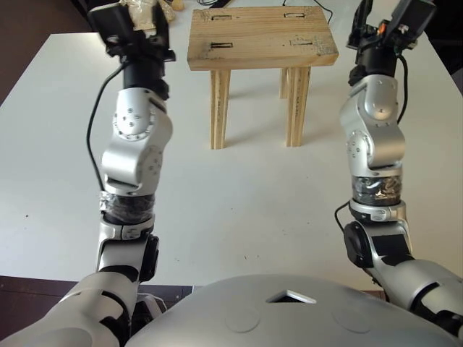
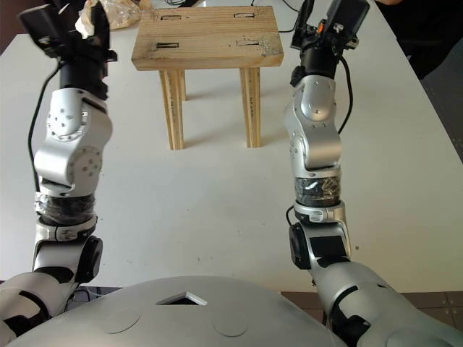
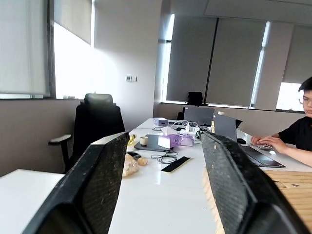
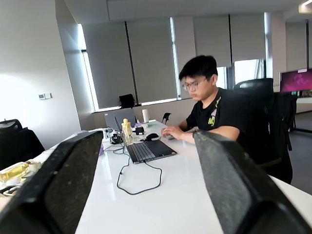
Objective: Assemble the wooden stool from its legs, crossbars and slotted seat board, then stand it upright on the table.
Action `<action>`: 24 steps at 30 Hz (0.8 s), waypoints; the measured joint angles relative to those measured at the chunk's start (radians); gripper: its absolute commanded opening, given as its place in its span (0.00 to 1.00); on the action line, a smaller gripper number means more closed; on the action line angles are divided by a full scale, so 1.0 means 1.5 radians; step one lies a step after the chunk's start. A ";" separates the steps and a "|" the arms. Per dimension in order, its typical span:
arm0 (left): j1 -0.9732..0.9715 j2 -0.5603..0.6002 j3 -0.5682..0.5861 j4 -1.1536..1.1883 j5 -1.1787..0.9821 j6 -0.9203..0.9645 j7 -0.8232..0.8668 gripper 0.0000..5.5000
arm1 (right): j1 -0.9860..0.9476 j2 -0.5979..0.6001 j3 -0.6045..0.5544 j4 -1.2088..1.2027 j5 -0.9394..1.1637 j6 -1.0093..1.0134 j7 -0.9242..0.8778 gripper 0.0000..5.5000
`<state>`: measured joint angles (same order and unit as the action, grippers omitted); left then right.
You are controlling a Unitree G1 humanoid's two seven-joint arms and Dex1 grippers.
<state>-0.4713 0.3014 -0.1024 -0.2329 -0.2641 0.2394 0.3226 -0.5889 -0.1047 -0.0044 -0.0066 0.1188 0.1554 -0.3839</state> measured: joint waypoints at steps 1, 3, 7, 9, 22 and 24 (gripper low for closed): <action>-0.006 -0.004 -0.010 0.008 0.019 -0.008 -0.004 0.49 | -0.006 0.006 0.002 0.010 -0.008 -0.008 -0.001 0.62; -0.019 -0.016 -0.013 0.042 0.065 -0.032 -0.011 0.49 | -0.016 0.013 0.002 0.041 -0.038 -0.035 -0.002 0.62; -0.036 -0.026 0.049 0.164 0.096 -0.091 -0.009 0.49 | -0.025 0.014 -0.031 0.140 -0.077 -0.075 -0.027 0.62; -0.036 -0.029 0.085 0.228 0.096 -0.107 -0.007 0.49 | -0.027 0.014 -0.063 0.195 -0.075 -0.080 -0.038 0.62; 0.010 -0.072 0.145 0.399 0.122 -0.149 -0.050 0.65 | 0.050 0.090 -0.071 0.318 -0.109 -0.125 -0.070 0.62; 0.009 -0.071 0.144 0.407 0.127 -0.140 -0.057 0.65 | 0.056 0.104 -0.063 0.317 -0.114 -0.126 -0.071 0.62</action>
<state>-0.4575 0.1947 0.1143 0.3779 -0.0738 0.0298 0.2376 -0.5045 0.0515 -0.0991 0.4689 -0.0519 -0.0340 -0.4910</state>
